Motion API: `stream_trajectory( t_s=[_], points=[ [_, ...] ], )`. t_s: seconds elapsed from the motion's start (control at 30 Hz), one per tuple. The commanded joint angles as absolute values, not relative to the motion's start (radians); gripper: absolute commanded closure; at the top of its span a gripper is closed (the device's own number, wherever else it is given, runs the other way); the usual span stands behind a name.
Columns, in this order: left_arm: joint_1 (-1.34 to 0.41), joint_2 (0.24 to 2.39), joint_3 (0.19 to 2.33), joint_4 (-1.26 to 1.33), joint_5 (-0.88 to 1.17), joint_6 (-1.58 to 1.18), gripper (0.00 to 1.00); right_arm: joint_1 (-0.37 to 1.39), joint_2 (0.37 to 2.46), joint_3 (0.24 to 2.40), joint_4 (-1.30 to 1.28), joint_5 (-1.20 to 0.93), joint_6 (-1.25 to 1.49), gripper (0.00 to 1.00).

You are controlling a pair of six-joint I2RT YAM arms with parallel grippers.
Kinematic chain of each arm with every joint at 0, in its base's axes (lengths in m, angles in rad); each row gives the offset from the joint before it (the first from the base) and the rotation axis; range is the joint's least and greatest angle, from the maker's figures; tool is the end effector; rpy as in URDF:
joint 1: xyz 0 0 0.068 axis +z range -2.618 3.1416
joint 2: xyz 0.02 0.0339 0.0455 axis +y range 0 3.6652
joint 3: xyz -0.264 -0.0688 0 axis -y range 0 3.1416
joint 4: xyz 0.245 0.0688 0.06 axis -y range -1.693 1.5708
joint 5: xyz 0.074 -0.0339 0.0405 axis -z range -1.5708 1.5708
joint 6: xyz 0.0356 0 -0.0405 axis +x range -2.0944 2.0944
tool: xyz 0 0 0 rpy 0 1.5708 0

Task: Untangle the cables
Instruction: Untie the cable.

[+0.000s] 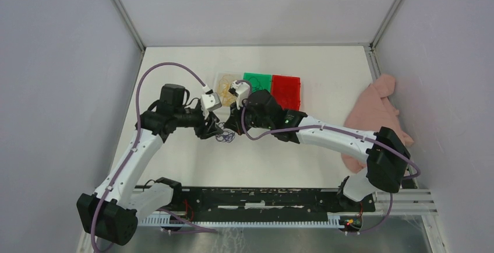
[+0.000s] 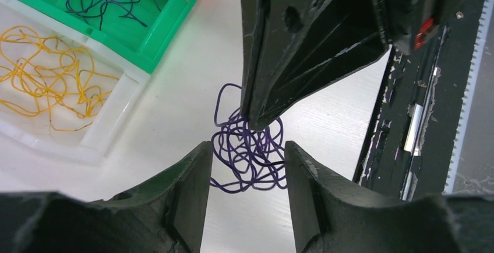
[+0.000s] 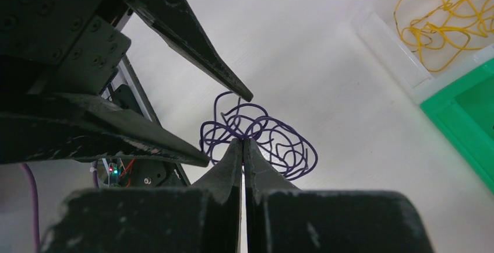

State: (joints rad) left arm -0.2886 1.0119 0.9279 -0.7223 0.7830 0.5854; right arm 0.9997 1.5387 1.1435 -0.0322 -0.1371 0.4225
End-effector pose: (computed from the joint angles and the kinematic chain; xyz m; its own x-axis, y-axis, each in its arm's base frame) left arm 0.1825 -0.0804 0.3049 -0.2066 0.4699 -0.8582 0.9406 0.3370 -0.0419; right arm 0.1906 0.3057 0.2931 -0.5737 -0.1414 -0.8068 -0.7296 0.5360 0.4248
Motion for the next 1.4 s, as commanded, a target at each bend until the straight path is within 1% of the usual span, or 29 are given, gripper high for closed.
stream_trajectory(
  t_s=[0.0,0.3,0.5,0.6,0.7,0.87,0.93,1.03,1.13,1.3,1.37],
  points=[
    [-0.292,1.024,0.941,-0.642,0.751,0.542,0.46,1.002,1.485,1.163,0.001,-0.142,0.436,1.0],
    [-0.291,1.016,0.918,-0.54,0.588,0.493,0.67,1.002,1.46,1.144,-0.01,-0.148,0.447,1.0],
    [-0.292,0.969,0.885,-0.464,0.556,0.462,0.72,1.003,1.486,1.172,-0.002,-0.211,0.496,1.0],
    [-0.291,0.951,0.882,-0.437,0.549,0.442,0.72,1.003,1.499,1.187,0.001,-0.232,0.517,1.0],
    [-0.291,0.928,0.884,-0.434,0.609,0.432,0.7,1.002,1.507,1.189,0.013,-0.233,0.536,1.0],
    [-0.291,0.871,0.867,-0.482,0.804,0.499,0.59,1.0,1.502,1.173,0.072,-0.24,0.586,1.0],
    [-0.291,0.854,0.863,-0.513,0.831,0.549,0.57,0.993,1.497,1.157,0.102,-0.251,0.617,1.0],
    [-0.291,0.841,0.857,-0.578,0.803,0.668,0.56,0.969,1.48,1.12,0.181,-0.288,0.683,1.0],
    [-0.291,0.814,0.837,-0.569,0.752,0.74,0.56,0.947,1.472,1.101,0.215,-0.326,0.72,1.0],
    [-0.291,0.688,0.732,-0.35,0.67,0.726,0.57,0.94,1.487,1.104,0.223,-0.386,0.742,1.0],
    [-0.291,0.654,0.706,-0.304,0.666,0.73,0.58,0.939,1.494,1.105,0.239,-0.407,0.756,1.0]
  ],
)
